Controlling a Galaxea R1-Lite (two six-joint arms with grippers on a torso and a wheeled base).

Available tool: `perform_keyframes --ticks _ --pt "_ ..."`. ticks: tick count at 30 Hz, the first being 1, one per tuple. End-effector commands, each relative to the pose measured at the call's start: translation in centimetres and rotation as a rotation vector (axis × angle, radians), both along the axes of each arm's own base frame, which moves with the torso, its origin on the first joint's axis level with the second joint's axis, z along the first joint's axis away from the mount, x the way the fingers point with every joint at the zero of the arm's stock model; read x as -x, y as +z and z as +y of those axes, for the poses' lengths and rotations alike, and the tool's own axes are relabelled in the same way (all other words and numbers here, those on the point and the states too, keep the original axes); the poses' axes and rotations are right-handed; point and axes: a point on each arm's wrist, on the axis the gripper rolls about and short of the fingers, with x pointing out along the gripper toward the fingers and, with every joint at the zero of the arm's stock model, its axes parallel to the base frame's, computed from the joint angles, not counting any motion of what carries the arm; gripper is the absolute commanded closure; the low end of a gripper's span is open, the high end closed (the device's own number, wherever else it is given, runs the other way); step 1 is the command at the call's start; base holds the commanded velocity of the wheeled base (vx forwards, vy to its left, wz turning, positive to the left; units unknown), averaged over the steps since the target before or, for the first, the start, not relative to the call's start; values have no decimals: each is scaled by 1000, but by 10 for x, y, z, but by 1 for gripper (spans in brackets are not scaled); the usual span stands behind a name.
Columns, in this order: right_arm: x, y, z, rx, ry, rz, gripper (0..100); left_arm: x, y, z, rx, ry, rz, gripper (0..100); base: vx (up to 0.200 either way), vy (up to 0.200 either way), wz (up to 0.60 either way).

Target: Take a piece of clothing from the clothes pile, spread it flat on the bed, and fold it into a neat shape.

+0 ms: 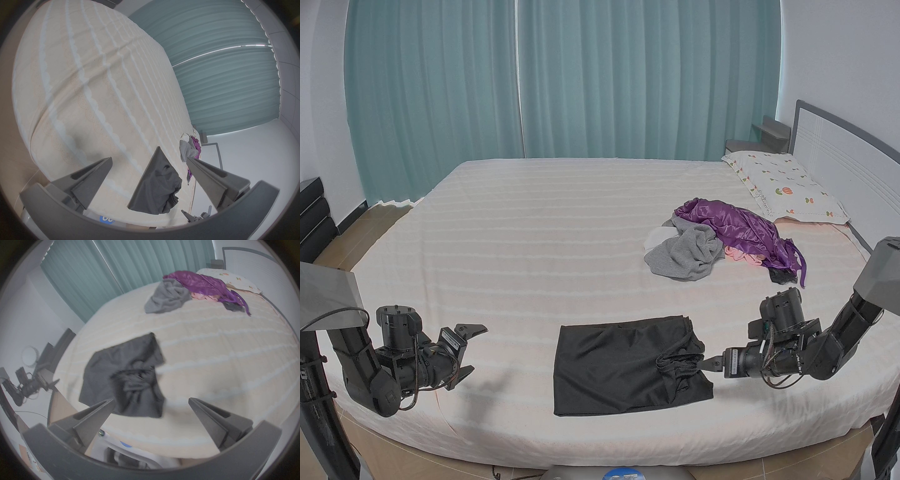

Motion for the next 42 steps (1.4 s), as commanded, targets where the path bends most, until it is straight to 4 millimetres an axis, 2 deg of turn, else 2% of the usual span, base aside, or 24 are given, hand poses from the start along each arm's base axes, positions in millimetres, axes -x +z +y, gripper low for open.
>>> perform_keyframes --ticks 1,2,4,6,10,14,20,21,26,29,36,42 --pt "-13 -5 36 -77 29 -32 0 0 -1 0 0 0 1 0 0 0 0" --pt "-15 -5 38 -82 27 -34 0 0 0 0 0 0 0 0 0 0 0" --pt "-27 -5 61 -113 37 -45 0 -1 0 0 0 0 0 0 0 0 0" --pt "-34 -7 72 -106 44 -47 0 -1 -1 0 0 0 1 0 0 0 0" --pt "-50 -22 95 -62 46 -34 0 -1 -1 0 0 0 1 0 0 0 0" --pt "-56 -33 103 -34 43 -25 0 -1 -1 0 0 0 0 0 0 0 0" --pt "-59 -46 104 8 46 4 0 -1 -2 0 0 0 3 0 0 0 0" --pt "-60 -47 103 15 44 1 100 -1 -2 0 0 0 3 0 0 0 0" --pt "-57 -39 95 35 9 -14 100 -1 -2 0 0 0 3 0 0 0 0" --pt "-48 -26 80 38 -12 -14 100 -1 -2 0 0 0 3 0 0 0 0" --pt "-25 -22 51 71 -41 32 100 -1 -2 0 0 0 3 0 0 0 0" --pt "-18 -27 34 84 -72 75 100 -1 -2 0 -1 1 4 0 0 0 0"
